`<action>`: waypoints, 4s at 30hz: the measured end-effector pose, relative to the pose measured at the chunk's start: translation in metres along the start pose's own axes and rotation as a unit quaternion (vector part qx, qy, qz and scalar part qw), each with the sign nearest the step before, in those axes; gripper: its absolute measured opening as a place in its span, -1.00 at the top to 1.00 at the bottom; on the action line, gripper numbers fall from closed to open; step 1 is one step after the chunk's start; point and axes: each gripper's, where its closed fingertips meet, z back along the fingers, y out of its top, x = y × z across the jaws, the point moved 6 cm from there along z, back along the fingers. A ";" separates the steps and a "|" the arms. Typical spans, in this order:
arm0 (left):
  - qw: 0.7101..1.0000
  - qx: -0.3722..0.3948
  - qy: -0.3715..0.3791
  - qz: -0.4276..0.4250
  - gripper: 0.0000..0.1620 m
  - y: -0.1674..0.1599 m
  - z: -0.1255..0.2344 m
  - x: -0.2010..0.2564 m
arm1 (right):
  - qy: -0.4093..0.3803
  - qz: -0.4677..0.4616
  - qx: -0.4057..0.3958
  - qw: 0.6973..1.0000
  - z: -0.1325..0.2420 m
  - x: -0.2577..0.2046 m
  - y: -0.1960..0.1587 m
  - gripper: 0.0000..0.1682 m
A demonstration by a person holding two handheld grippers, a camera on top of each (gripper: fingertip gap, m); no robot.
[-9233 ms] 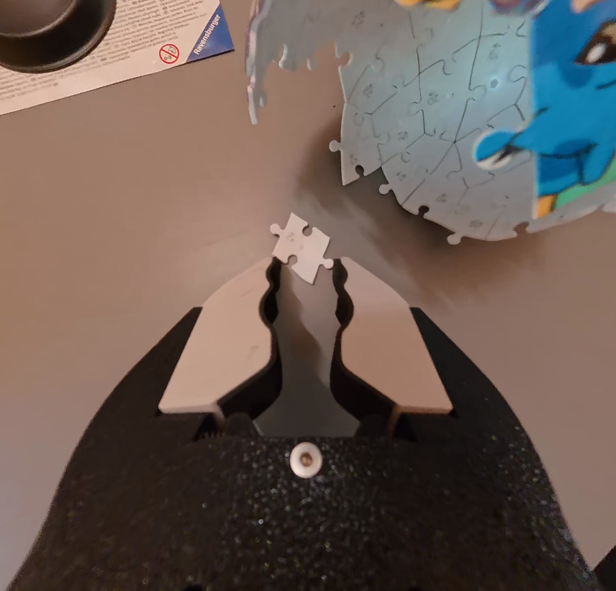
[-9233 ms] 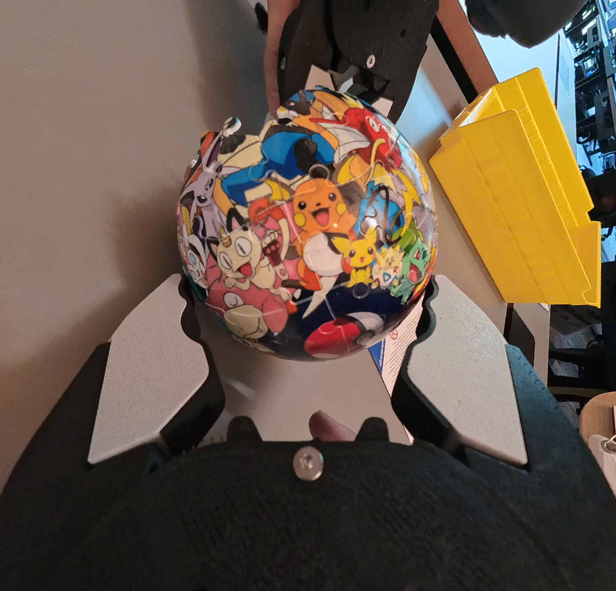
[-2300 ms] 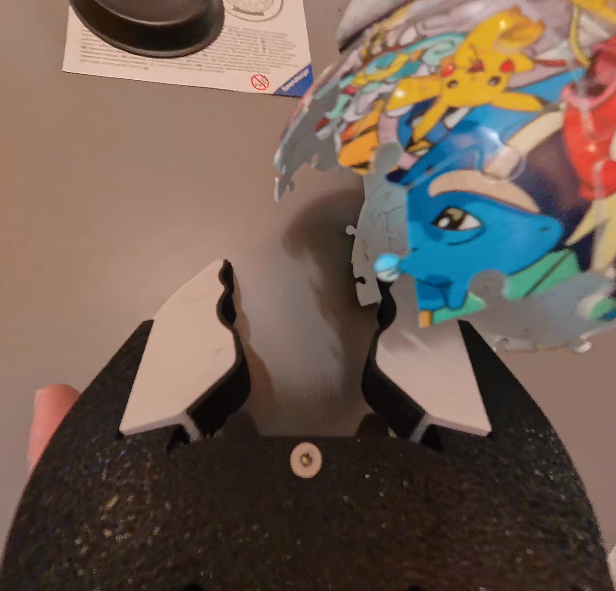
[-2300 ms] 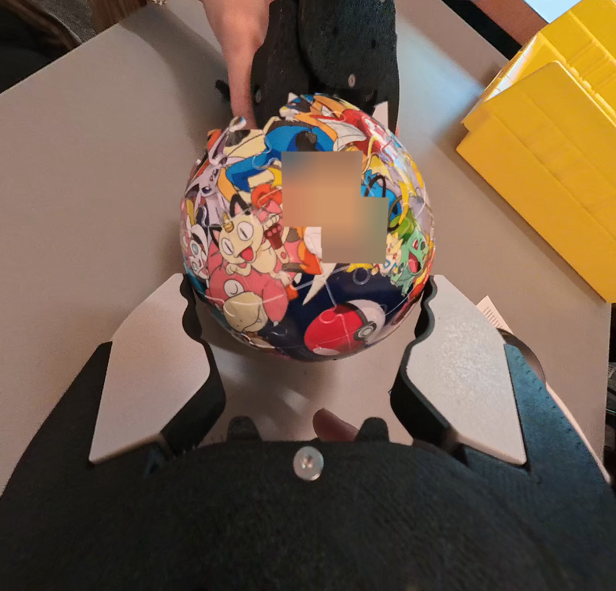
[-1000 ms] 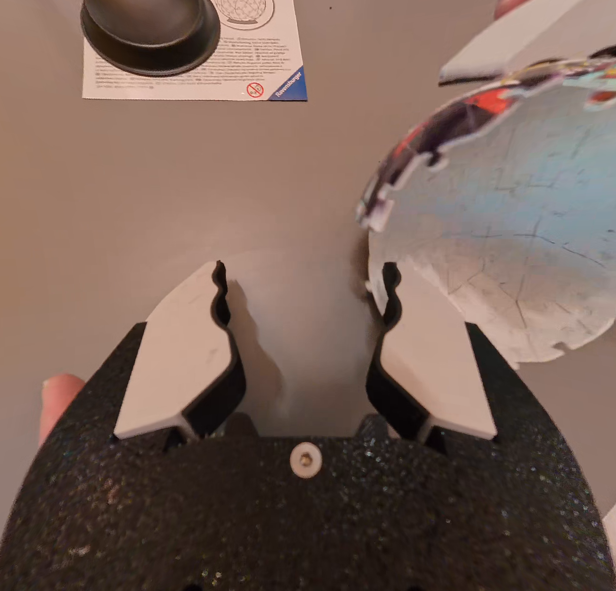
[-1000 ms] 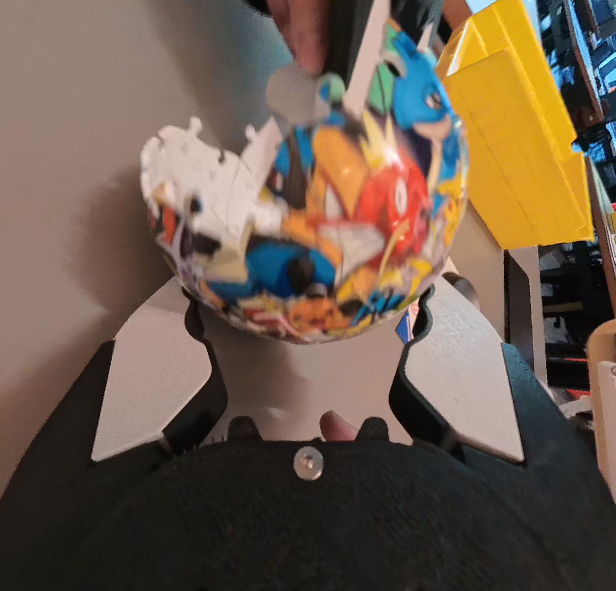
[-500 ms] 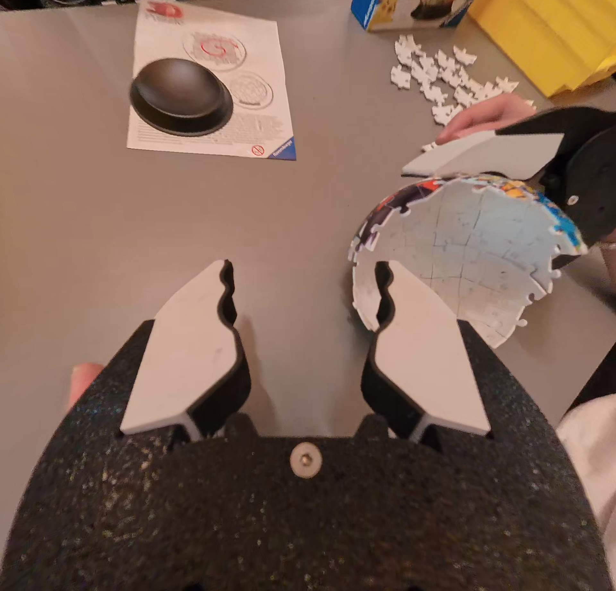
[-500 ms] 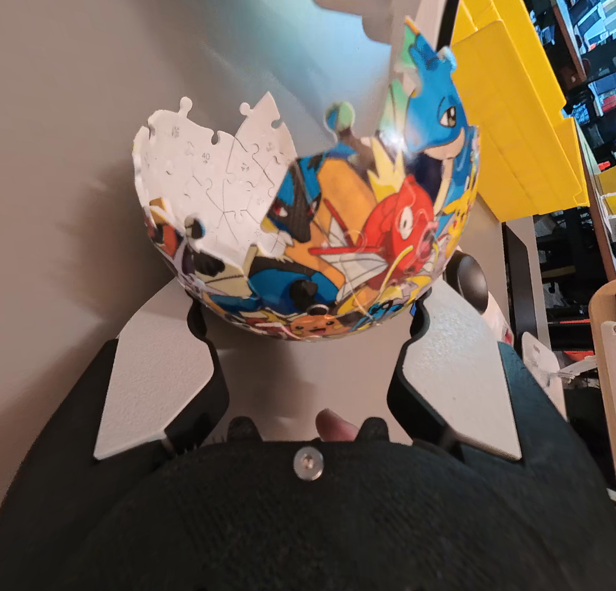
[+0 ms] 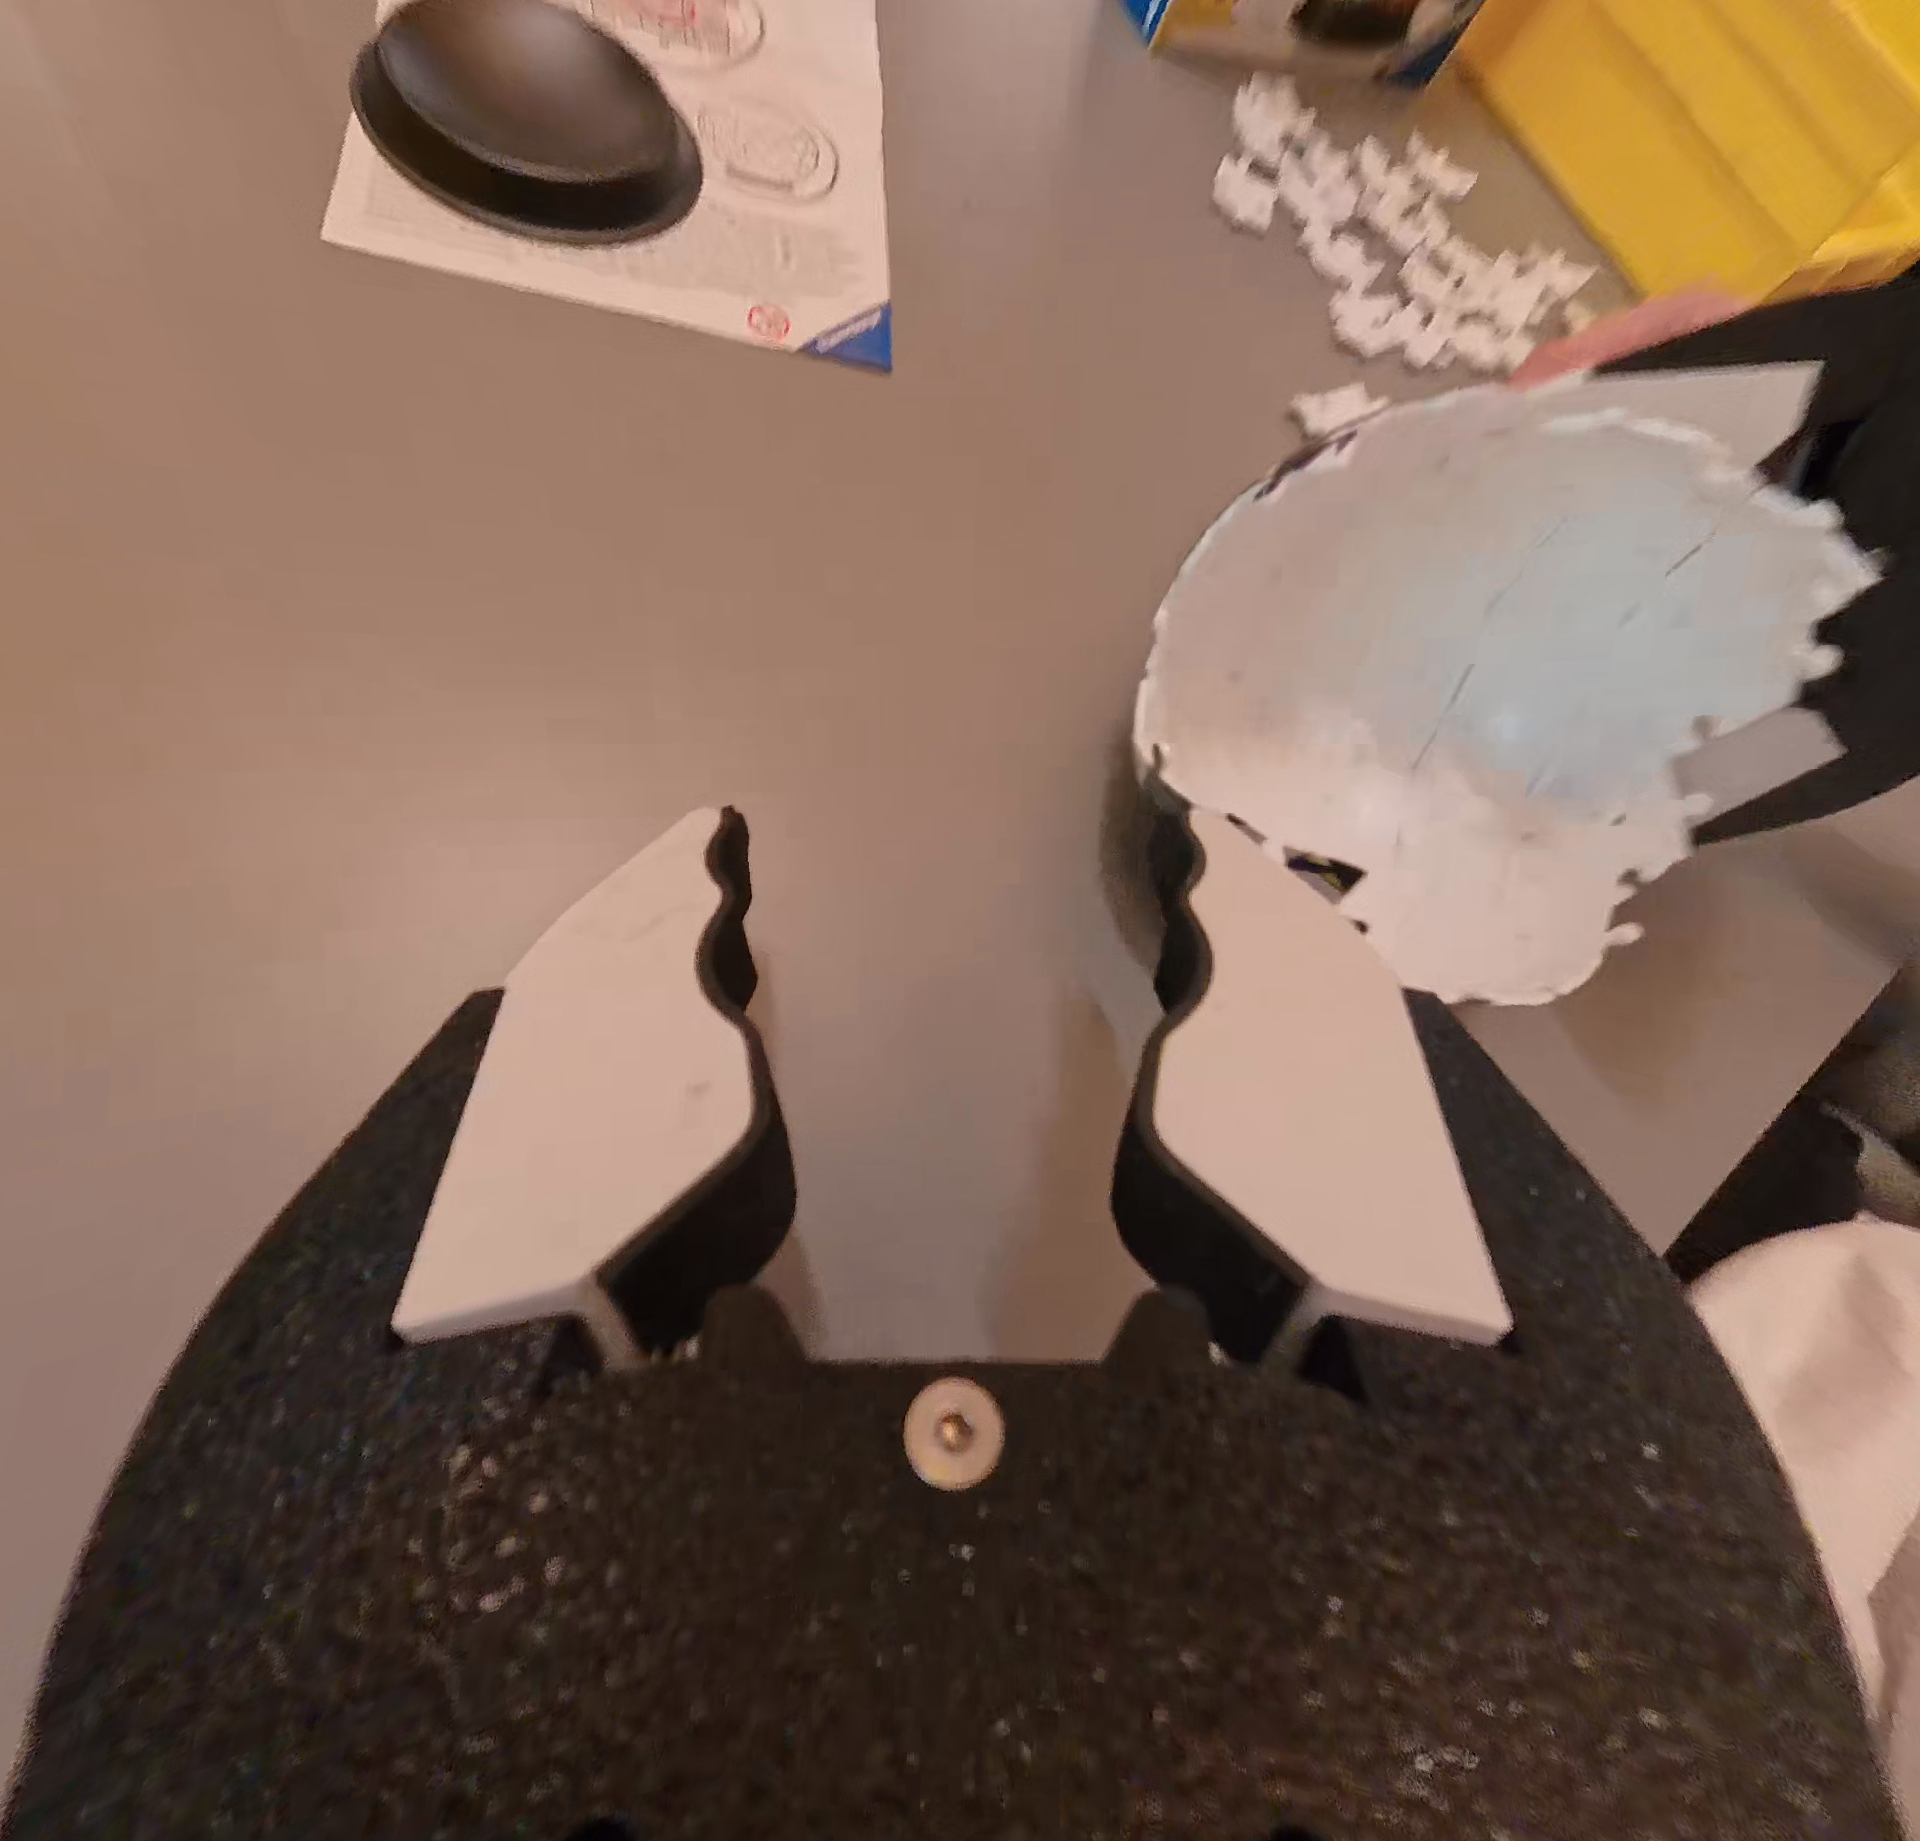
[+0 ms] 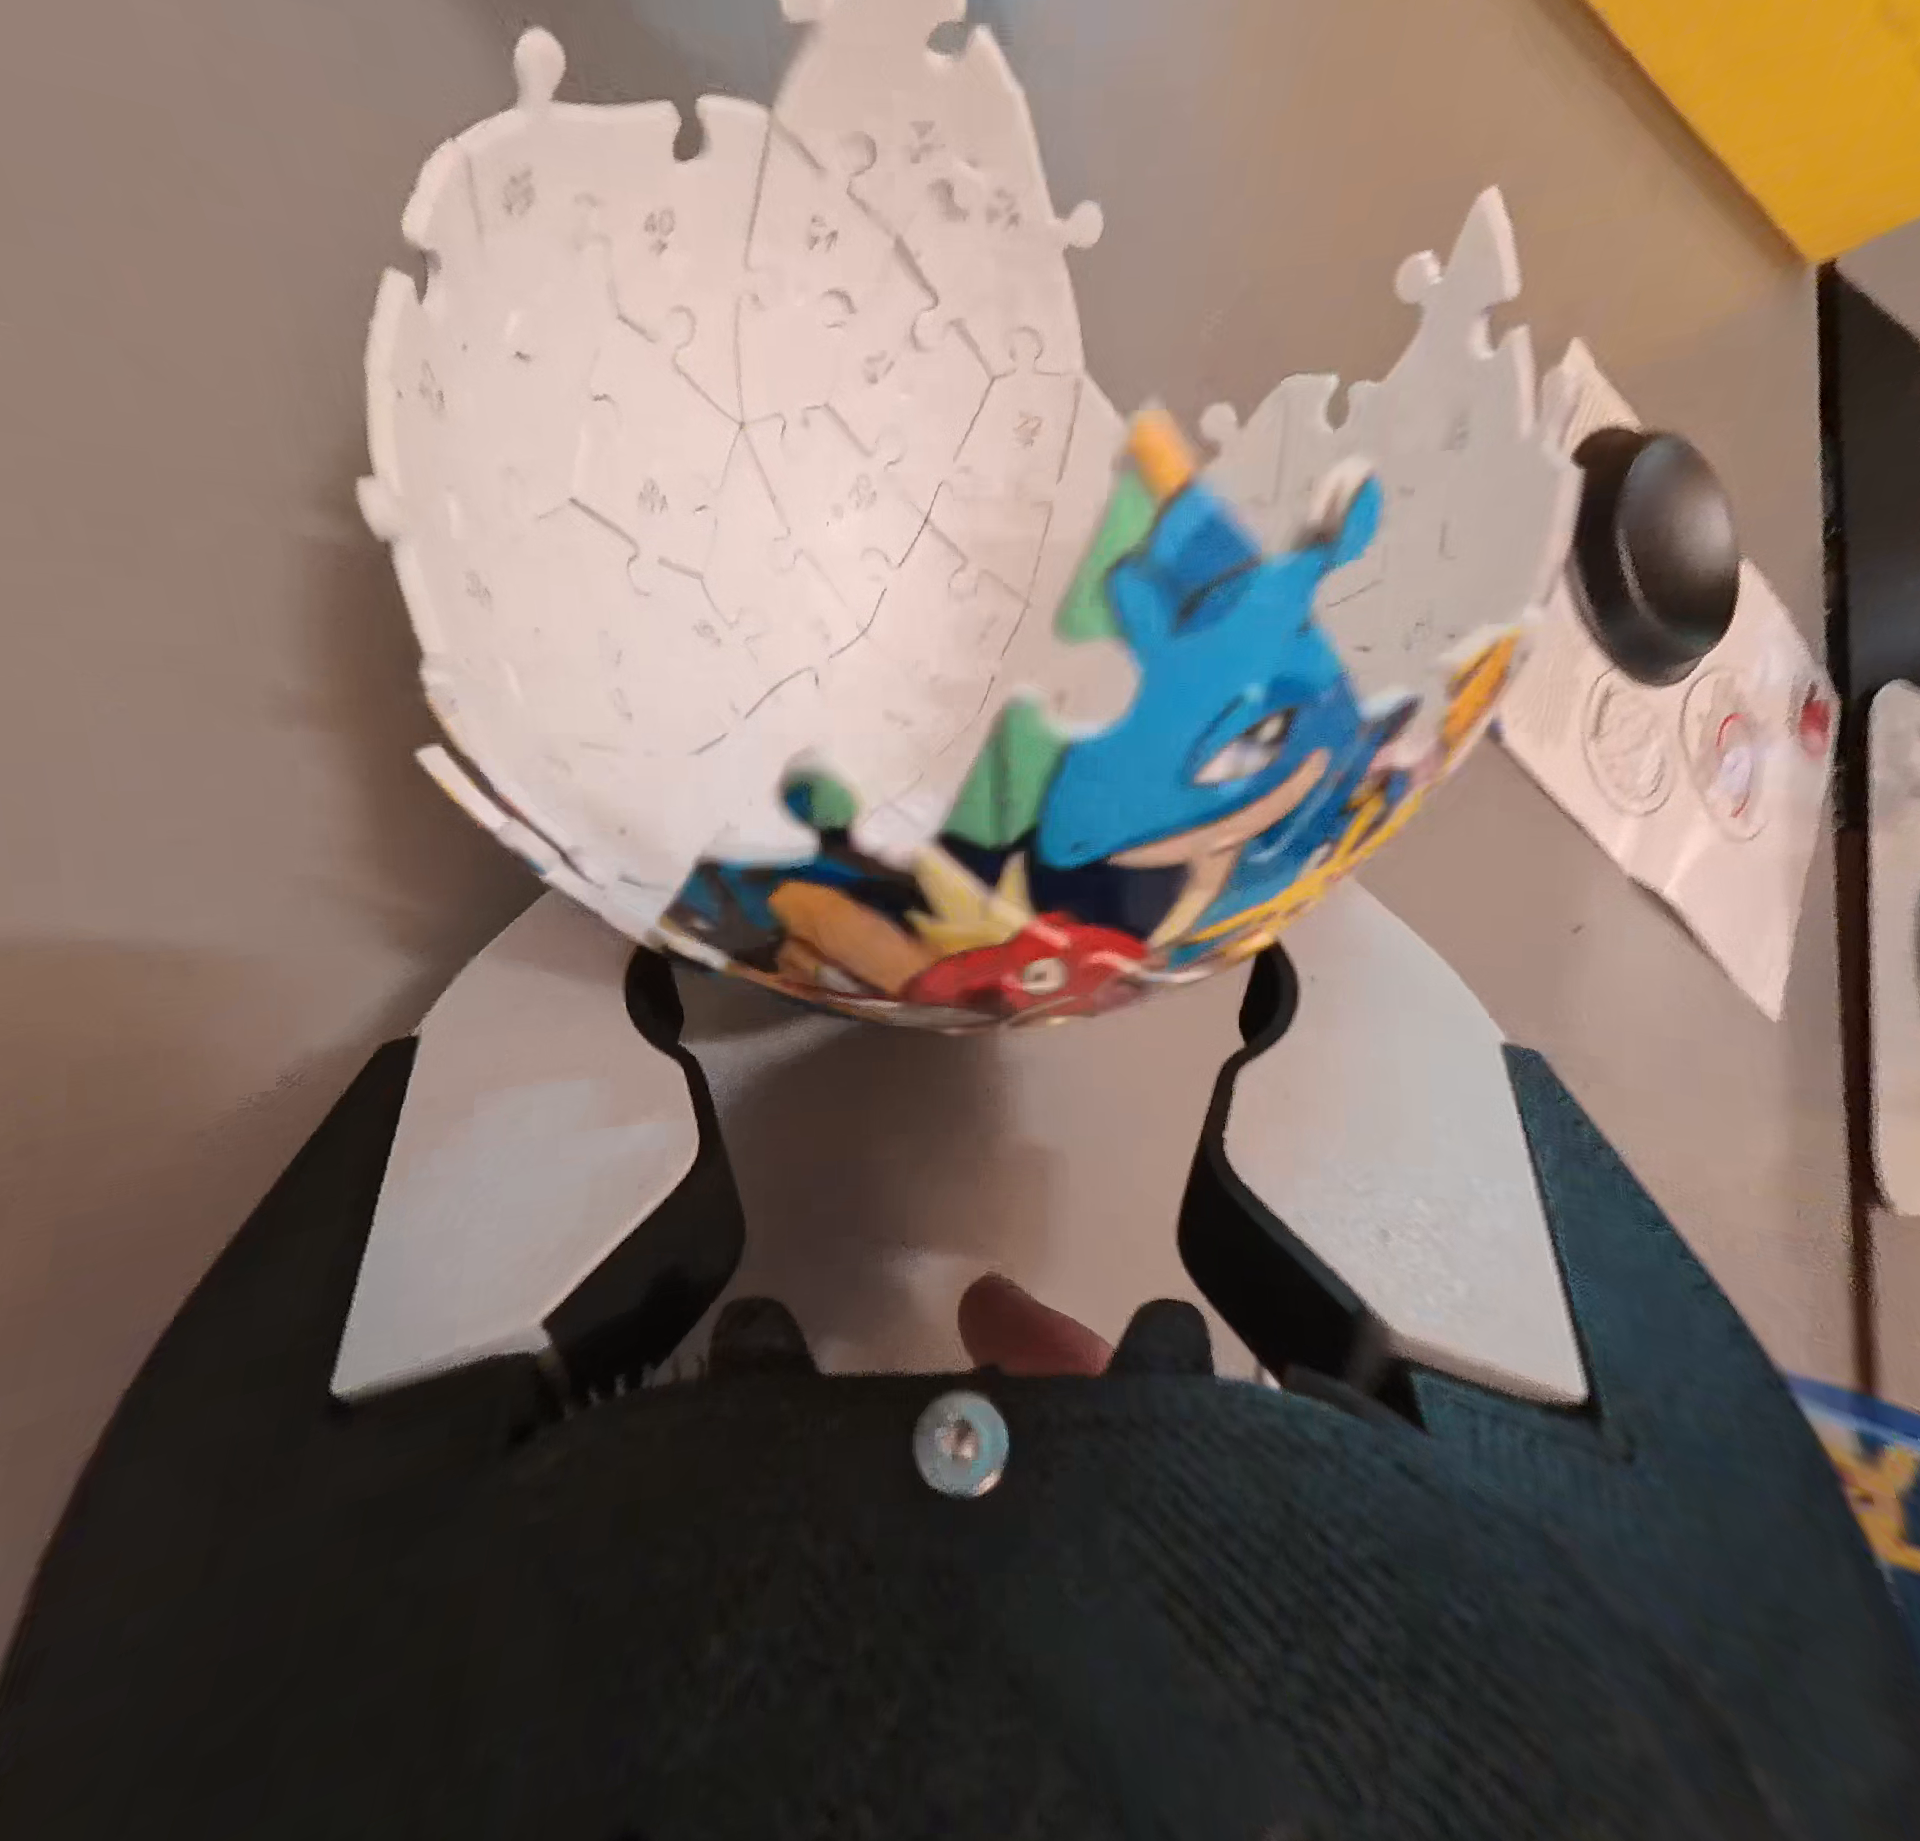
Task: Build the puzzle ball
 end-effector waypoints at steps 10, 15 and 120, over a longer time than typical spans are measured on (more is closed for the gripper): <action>0.998 0.033 -0.049 -0.012 0.01 -0.032 0.004 0.055 | 0.058 -0.051 -0.008 0.997 0.023 -0.018 -0.015 -0.24; 0.997 0.041 -0.072 -0.002 0.01 -0.037 -0.001 0.073 | 0.099 -0.051 0.011 0.994 0.039 -0.018 -0.026 -0.21; 0.986 -0.126 0.041 -0.098 0.66 0.051 -0.085 0.088 | -0.054 -0.179 0.077 0.979 0.033 0.064 -0.014 0.93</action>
